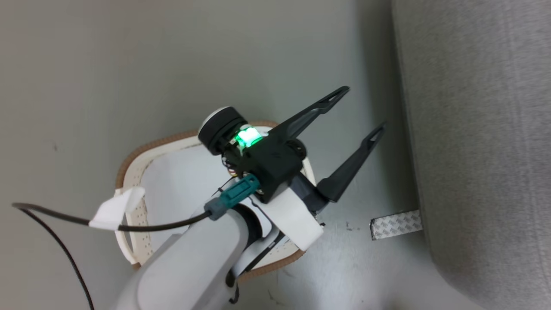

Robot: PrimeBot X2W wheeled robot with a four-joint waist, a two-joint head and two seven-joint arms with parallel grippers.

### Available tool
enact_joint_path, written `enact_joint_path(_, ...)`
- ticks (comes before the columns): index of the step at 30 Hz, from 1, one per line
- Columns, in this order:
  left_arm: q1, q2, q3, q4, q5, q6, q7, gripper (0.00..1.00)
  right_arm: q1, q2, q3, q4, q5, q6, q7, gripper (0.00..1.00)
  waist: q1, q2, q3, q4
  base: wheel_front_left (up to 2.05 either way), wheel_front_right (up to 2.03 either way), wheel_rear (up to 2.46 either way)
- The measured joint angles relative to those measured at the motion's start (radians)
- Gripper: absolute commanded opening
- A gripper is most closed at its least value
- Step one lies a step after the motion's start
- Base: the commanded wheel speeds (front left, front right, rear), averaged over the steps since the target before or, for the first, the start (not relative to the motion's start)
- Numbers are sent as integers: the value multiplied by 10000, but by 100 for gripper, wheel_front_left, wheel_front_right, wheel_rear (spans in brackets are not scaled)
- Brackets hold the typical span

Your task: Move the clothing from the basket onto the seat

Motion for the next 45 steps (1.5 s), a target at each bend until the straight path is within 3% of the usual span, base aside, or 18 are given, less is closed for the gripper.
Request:
enact_joint_path(7, 1074, 364, 499, 548, -422, 474, -685, 100, 2357, 878, 784, -2305, -151, 2, -13, 100, -2, 0, -1282, -256, 0, 0, 0)
enact_joint_path(18, 3818, 970, 1881, 1785, -1164, 1914, -2347, 100, 6009, 1948, 2677, -5728, -533, 2, -36, 100, -5, 0, -4195, -308, 0, 0, 0)
enact_joint_path(28, 6389, 1078, 3287, 2462, -1463, 2755, -2928, 100, 8811, 2523, 4059, -6345, -401, 2, -36, 100, -7, 0, -6558, 61, 0, 0, 0)
enact_joint_path(32, 7065, 859, 3898, 2196, -1191, 2732, -2943, 100, 9582, 2638, 4426, -6203, -378, 2, -36, 100, -6, 1, -7099, 354, 0, 0, 0)
enact_joint_path(45, 8041, -105, 5133, 2403, -267, 1680, -2949, 100, 10468, 2748, 4834, -5894, 8, 0, -36, 100, -3, 1, -7699, 860, 0, 0, 0)
